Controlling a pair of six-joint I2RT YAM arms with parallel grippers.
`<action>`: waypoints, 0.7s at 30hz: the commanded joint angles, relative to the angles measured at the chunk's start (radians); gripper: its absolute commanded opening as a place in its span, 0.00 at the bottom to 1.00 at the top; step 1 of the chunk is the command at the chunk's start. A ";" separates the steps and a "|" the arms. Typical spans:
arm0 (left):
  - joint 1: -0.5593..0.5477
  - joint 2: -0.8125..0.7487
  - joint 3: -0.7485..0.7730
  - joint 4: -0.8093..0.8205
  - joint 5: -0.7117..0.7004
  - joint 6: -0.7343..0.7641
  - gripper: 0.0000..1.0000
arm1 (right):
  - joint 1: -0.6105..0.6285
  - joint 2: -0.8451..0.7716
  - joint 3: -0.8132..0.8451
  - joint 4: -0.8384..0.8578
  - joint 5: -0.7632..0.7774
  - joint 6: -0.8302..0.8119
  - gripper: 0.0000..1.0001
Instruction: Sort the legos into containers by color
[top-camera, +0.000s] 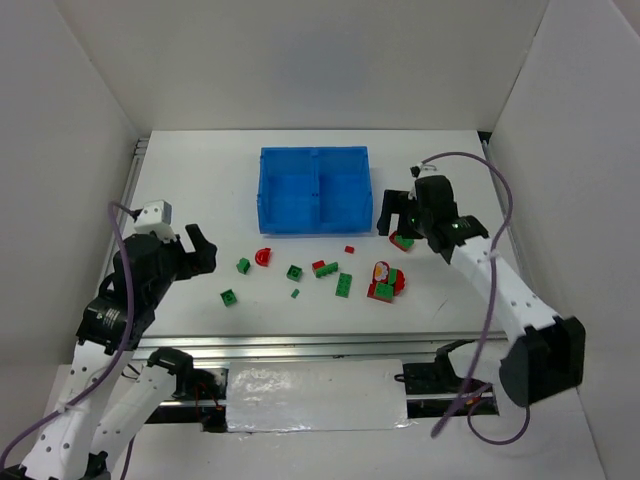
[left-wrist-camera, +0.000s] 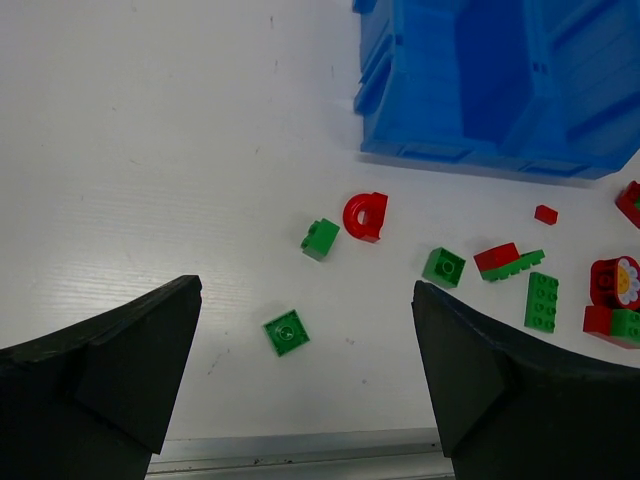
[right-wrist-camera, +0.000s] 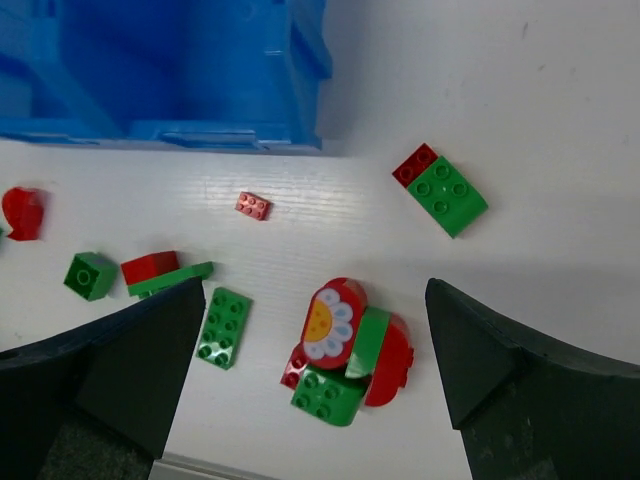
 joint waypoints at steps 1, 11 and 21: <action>0.003 -0.012 0.006 0.039 0.004 0.020 1.00 | -0.116 0.143 0.069 0.087 -0.177 -0.109 0.98; -0.001 -0.024 0.004 0.037 -0.008 0.018 1.00 | -0.229 0.541 0.239 -0.025 -0.113 -0.202 0.95; -0.003 -0.021 0.007 0.028 -0.022 0.014 0.99 | -0.232 0.678 0.279 -0.052 -0.169 -0.219 0.80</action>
